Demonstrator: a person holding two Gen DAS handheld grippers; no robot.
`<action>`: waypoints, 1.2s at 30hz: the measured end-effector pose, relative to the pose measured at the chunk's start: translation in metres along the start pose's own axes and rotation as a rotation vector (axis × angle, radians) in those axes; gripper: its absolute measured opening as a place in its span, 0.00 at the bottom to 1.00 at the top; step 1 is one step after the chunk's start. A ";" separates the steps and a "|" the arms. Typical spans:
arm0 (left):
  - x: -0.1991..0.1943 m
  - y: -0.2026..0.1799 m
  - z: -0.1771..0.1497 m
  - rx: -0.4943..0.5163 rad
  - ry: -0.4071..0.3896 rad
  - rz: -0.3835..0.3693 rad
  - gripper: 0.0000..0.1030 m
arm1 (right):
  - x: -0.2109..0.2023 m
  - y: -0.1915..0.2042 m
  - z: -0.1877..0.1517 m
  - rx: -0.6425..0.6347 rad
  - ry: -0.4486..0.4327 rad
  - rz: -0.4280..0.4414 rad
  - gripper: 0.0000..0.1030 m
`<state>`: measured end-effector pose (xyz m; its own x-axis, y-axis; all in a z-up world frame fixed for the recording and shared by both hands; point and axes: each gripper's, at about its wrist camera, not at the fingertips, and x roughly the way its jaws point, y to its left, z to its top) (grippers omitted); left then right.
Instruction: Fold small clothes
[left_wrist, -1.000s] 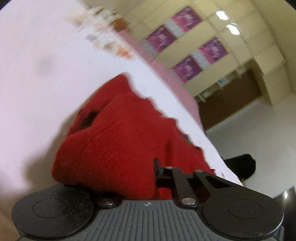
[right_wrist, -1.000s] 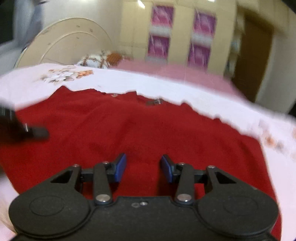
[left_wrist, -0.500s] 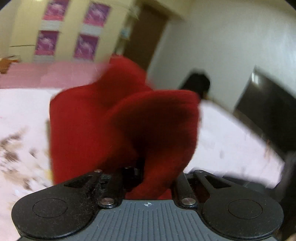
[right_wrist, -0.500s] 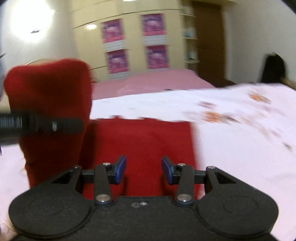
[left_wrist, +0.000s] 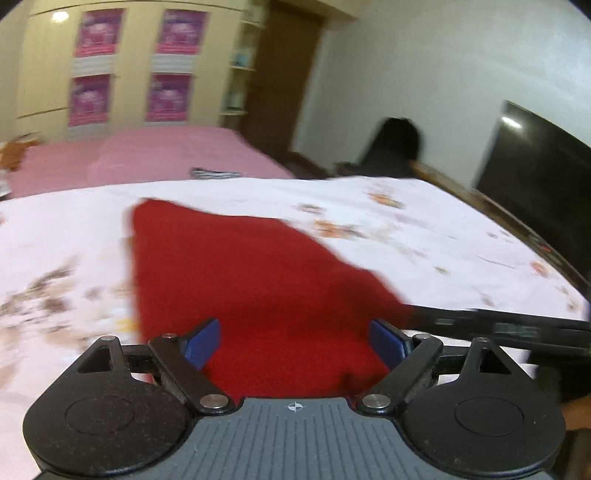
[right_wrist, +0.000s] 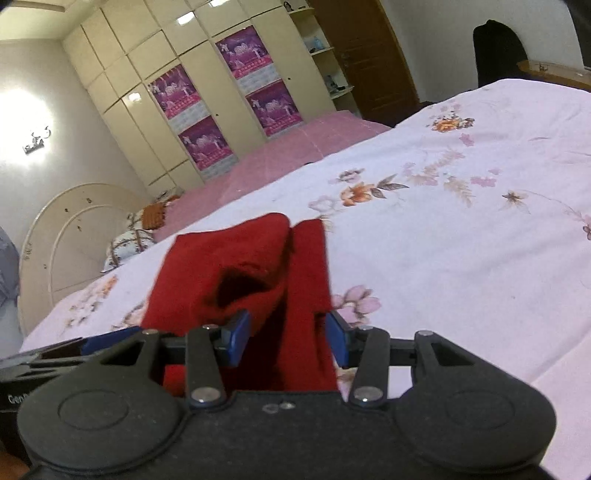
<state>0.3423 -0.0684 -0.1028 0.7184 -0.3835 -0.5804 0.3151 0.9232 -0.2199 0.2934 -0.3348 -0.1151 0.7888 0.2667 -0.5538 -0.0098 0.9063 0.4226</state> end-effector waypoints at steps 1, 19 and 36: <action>-0.005 0.016 0.001 -0.045 -0.004 0.030 0.84 | 0.001 0.000 0.001 0.007 0.001 0.005 0.43; 0.053 0.046 -0.023 -0.108 0.141 0.113 0.84 | 0.068 0.007 -0.004 0.103 0.151 0.028 0.37; 0.061 0.044 -0.016 -0.125 0.099 0.077 0.84 | 0.035 0.016 0.005 -0.081 0.088 -0.030 0.09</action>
<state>0.3902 -0.0506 -0.1603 0.6709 -0.3130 -0.6722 0.1774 0.9480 -0.2643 0.3239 -0.3128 -0.1243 0.7327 0.2634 -0.6276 -0.0391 0.9369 0.3475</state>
